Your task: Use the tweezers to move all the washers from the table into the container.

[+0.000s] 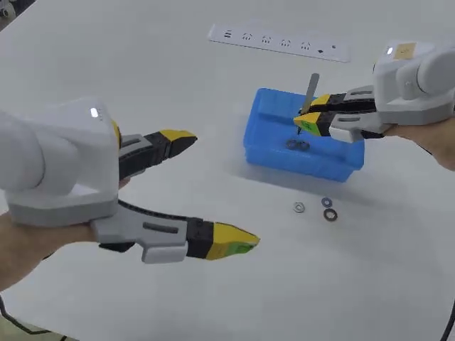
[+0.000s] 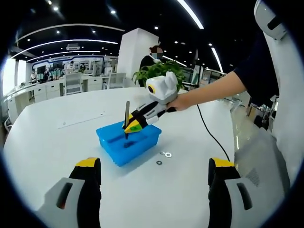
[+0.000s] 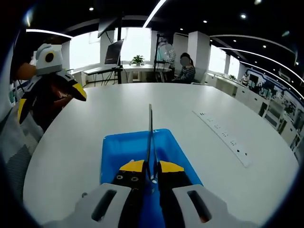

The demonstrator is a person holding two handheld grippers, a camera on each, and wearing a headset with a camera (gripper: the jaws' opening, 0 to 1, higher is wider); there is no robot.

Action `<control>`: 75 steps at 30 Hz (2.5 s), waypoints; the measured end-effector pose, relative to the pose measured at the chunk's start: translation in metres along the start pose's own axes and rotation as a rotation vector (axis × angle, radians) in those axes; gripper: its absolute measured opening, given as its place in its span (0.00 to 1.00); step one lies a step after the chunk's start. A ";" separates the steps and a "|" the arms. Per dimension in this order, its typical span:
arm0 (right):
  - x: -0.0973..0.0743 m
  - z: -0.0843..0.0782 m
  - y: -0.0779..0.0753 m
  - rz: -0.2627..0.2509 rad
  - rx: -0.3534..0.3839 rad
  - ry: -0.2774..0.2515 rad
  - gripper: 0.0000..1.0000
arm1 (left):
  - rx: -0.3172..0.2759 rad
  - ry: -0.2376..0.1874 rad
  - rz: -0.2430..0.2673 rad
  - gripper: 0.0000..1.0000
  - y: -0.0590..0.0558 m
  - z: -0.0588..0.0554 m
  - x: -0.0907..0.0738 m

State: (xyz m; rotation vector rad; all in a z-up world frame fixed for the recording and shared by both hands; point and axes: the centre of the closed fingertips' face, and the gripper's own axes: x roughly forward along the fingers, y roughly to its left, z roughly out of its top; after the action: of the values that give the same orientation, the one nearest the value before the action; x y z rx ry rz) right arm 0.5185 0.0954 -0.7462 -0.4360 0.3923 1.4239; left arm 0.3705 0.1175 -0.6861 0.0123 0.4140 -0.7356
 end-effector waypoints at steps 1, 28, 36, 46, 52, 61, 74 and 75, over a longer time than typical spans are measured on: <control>0.000 -0.001 0.000 -0.001 0.000 0.001 0.10 | 0.008 -0.004 -0.003 0.99 0.002 0.003 0.004; -0.011 -0.004 0.010 0.062 -0.062 0.025 0.08 | 0.132 -0.065 -0.065 0.89 0.051 0.071 0.109; -0.014 -0.004 0.015 0.084 -0.083 0.028 0.08 | 0.166 -0.074 -0.163 0.58 0.044 0.075 0.124; -0.015 -0.006 0.020 0.109 -0.091 0.031 0.08 | 0.150 -0.039 -0.214 0.26 0.040 0.064 0.125; -0.015 -0.004 0.022 0.115 -0.100 0.032 0.08 | 0.146 -0.056 -0.234 0.15 0.039 0.068 0.125; -0.018 -0.002 0.021 0.111 -0.112 0.034 0.08 | 0.192 -0.075 -0.222 0.07 0.036 0.074 0.122; -0.024 0.010 0.024 0.098 -0.132 0.022 0.16 | 0.281 -0.094 -0.170 0.05 0.033 0.087 0.113; -0.026 0.011 0.024 0.096 -0.131 0.022 0.17 | 0.280 -0.100 -0.160 0.05 0.034 0.090 0.111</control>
State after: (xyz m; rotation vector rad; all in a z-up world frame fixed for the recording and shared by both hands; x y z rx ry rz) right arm 0.4922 0.0810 -0.7251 -0.5453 0.3421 1.5454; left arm 0.4995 0.0569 -0.6496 0.2071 0.2152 -0.9442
